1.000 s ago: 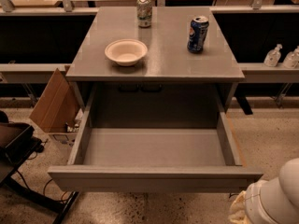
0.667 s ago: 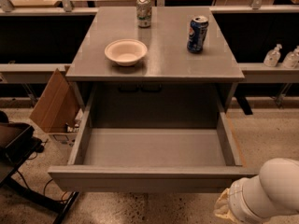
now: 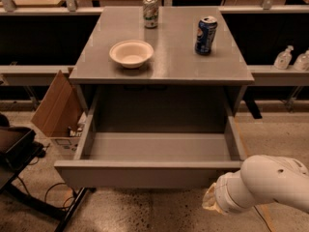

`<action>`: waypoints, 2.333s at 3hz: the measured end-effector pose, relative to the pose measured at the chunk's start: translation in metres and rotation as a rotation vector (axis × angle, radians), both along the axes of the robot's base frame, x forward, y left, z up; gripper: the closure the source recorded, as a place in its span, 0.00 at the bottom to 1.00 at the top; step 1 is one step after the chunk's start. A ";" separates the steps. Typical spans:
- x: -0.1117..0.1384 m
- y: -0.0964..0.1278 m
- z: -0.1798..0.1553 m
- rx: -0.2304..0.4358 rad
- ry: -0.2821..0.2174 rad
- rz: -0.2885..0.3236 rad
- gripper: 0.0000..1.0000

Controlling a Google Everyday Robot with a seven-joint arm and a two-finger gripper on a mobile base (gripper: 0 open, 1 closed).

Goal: Close top drawer

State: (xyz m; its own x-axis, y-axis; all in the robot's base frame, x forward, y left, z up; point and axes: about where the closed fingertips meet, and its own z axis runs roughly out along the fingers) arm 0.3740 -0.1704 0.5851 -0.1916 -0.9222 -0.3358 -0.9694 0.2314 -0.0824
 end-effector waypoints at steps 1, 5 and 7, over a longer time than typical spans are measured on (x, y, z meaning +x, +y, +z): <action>0.037 0.012 -0.003 0.000 -0.031 -0.005 1.00; 0.150 0.026 0.052 0.003 -0.163 -0.056 1.00; 0.222 0.016 0.041 0.038 -0.203 -0.089 1.00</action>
Offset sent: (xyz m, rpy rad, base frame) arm 0.1505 0.0329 0.0279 0.0265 -0.1593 -0.0562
